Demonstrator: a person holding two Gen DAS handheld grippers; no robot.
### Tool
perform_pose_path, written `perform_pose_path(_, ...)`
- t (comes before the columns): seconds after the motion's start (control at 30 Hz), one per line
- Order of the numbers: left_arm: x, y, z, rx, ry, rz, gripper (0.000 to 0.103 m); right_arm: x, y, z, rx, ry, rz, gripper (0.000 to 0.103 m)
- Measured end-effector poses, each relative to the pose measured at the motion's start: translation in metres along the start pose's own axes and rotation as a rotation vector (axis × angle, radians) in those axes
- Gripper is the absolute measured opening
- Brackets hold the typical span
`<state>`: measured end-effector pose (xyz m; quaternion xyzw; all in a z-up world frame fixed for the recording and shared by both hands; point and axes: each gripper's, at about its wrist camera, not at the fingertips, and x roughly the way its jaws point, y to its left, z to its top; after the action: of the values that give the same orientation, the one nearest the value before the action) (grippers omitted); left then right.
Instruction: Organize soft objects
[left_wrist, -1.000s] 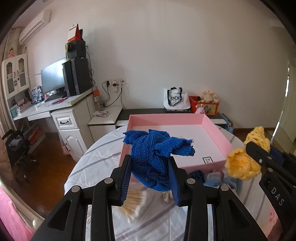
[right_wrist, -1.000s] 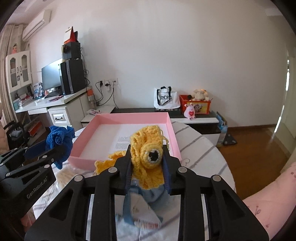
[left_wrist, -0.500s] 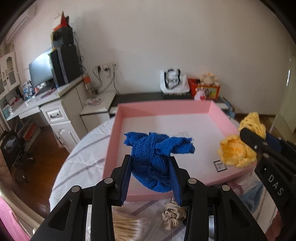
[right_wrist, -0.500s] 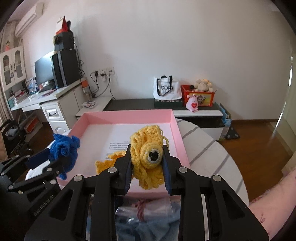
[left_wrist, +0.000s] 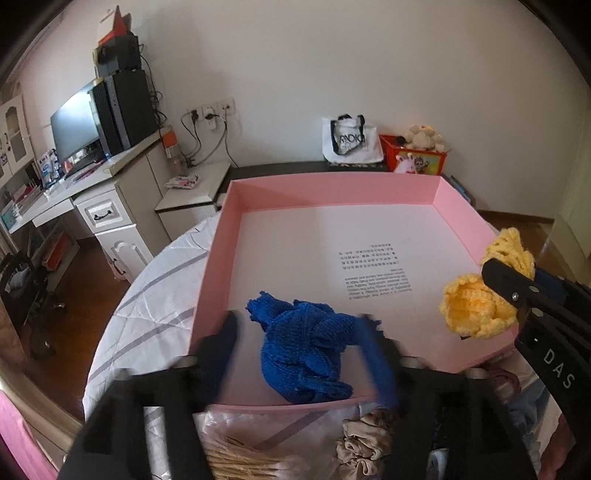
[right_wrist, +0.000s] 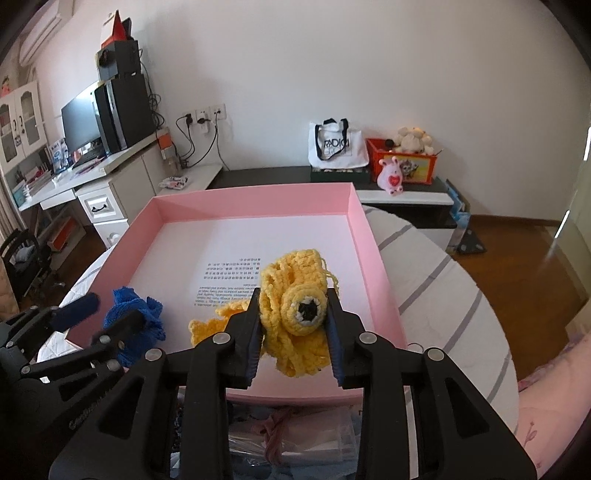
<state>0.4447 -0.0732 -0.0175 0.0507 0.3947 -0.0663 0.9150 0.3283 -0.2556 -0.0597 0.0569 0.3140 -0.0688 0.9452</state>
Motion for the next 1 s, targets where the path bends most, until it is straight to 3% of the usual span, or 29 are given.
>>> perform_pose_path(0.13, -0.003, 0.002, -0.009, -0.012, -0.044, 0.022, 0.092, -0.005, 0.001, 0.001, -0.009, -0.034, -0.025, 0.042)
perform_pose_path(0.17, -0.004, 0.002, -0.009, -0.016, -0.051, 0.026, 0.095, -0.006, 0.002, 0.001, -0.012, -0.04, -0.033, 0.049)
perform_pose_path(0.2, -0.003, 0.003, -0.007, -0.02, -0.058, 0.031, 0.097, -0.008, 0.003, 0.001, -0.015, -0.047, -0.041, 0.06)
perform_pose_path(0.33, 0.004, 0.008, -0.008, -0.049, -0.054, 0.039, 0.1, -0.015, 0.001, 0.0, -0.006, -0.069, -0.041, 0.073)
perform_pose_path(0.4, 0.002, 0.01, -0.02, -0.065, -0.05, 0.036, 0.101, -0.016, -0.001, 0.001, 0.002, -0.074, -0.051, 0.087)
perform_pose_path(0.7, -0.031, 0.014, -0.065, -0.071, -0.074, 0.041, 0.102, -0.009, -0.009, -0.001, 0.031, -0.042, -0.067, 0.091)
perform_pose_path(1.0, -0.038, 0.014, -0.067, -0.073, -0.071, 0.044, 0.102, -0.012, -0.004, -0.003, 0.01, -0.048, -0.057, 0.091)
